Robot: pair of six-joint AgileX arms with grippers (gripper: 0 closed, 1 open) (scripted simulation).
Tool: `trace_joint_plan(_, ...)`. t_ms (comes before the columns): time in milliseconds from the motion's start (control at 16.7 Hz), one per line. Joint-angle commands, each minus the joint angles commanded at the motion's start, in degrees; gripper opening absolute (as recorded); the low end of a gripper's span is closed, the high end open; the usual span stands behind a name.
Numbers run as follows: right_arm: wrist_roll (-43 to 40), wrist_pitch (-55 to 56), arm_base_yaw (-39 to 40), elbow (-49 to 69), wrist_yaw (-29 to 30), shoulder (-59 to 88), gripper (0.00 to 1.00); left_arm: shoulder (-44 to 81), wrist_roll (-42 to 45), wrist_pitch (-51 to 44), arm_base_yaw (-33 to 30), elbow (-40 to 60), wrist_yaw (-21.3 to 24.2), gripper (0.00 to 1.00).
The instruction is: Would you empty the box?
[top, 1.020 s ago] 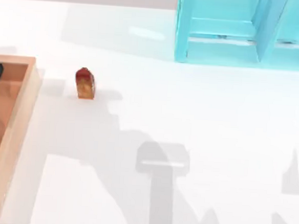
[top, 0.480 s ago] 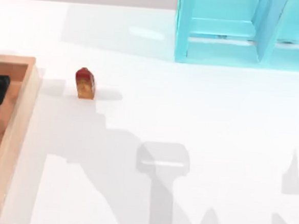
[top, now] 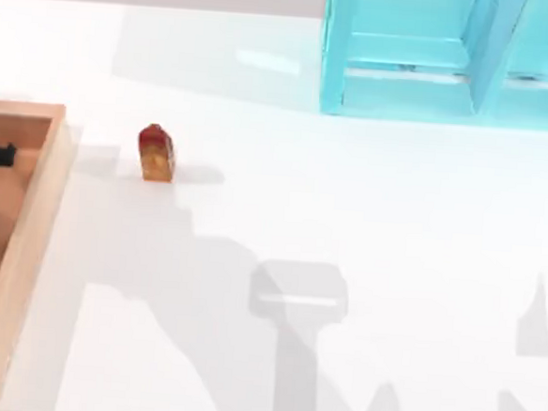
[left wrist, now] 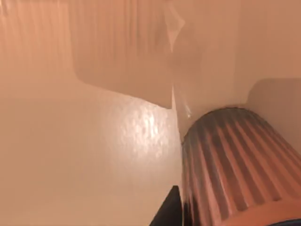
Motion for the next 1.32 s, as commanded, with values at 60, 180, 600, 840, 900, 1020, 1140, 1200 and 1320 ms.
trace_joint_plan(60,0.0,0.0,0.0,0.0,0.0,0.0,1.0,0.0,0.0,0.0,0.0,0.0,0.0,0.25)
trace_joint_plan(180,0.0,0.0,0.0,0.0,0.0,0.0,1.0,0.0,0.0,0.0,0.0,0.0,0.0,0.1)
trace_joint_plan(600,0.0,0.0,0.0,0.0,0.0,0.0,1.0,0.0,0.0,0.0,0.0,0.0,0.0,0.0)
trace_joint_plan(840,0.0,0.0,0.0,0.0,0.0,0.0,1.0,-0.1,0.1,0.1,0.1,0.1,-0.1,0.0)
trace_joint_plan(900,0.0,0.0,0.0,0.0,0.0,0.0,1.0,0.0,0.0,0.5,0.4,0.8,-0.6,0.0)
trace_joint_plan(1020,0.0,0.0,0.0,0.0,0.0,0.0,1.0,0.1,-0.4,0.9,0.5,4.1,-2.3,0.0)
trace_joint_plan(1140,0.0,0.0,0.0,0.0,0.0,0.0,1.0,-0.1,-0.9,-0.5,0.0,9.7,-4.1,0.0)
trace_joint_plan(1200,0.0,0.0,0.0,0.0,0.0,0.0,1.0,-0.4,-1.2,-2.1,-0.3,13.0,-4.8,0.0)
trace_joint_plan(1320,0.0,0.0,0.0,0.0,0.0,0.0,1.0,-1.0,-1.4,-7.0,-0.6,19.4,-5.5,0.0)
